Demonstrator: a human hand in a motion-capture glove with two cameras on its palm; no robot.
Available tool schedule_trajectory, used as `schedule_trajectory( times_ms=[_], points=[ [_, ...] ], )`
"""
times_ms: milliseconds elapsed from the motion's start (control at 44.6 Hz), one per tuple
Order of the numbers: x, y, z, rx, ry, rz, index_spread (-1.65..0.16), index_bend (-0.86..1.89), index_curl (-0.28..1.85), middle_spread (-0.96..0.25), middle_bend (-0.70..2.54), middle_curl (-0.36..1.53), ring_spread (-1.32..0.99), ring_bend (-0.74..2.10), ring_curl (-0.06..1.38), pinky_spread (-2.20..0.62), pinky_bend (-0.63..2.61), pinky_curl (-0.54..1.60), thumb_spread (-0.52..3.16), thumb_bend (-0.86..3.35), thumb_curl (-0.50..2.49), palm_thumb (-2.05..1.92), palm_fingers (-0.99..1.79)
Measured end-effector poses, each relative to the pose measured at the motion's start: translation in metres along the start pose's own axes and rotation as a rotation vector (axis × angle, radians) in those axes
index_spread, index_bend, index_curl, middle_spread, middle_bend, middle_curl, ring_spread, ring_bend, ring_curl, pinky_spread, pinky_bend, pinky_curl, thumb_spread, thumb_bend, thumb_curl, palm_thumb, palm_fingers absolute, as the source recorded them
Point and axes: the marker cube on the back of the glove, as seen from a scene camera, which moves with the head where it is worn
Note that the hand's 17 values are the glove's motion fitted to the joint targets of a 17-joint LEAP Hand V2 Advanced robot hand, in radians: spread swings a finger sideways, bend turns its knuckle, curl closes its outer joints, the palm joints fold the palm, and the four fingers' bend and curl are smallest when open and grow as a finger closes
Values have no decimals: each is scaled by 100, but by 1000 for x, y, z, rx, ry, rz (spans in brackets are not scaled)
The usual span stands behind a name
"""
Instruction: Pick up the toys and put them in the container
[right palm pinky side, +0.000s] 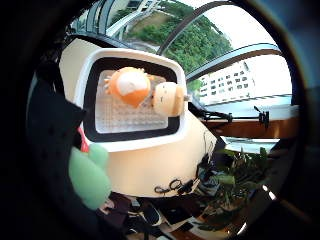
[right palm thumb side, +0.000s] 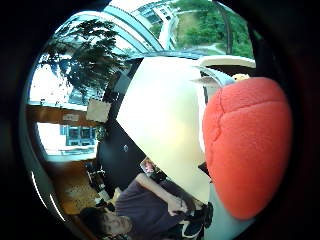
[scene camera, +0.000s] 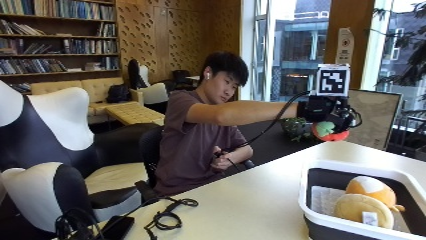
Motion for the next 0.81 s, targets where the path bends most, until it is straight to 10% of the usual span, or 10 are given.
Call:
schedule_trajectory(
  times_ms=[314, 449, 807],
  points=[
    [20, -17, 63, -261, 108, 38, -49, 65, 91, -45, 97, 82, -47, 135, 80, -33, 137, 59, 31, 13, 109, 72, 47],
    [10, -6, 74, -528, -25, 33, -36, 20, 77, -22, 42, 65, -28, 94, 71, -17, 140, 59, 72, -10, 94, 32, -72],
    [16, 6, 62, -354, -89, 67, -23, 6, 43, 4, 10, 42, 0, 31, 45, 4, 103, 41, 112, -3, 61, -1, -37]
  ],
)
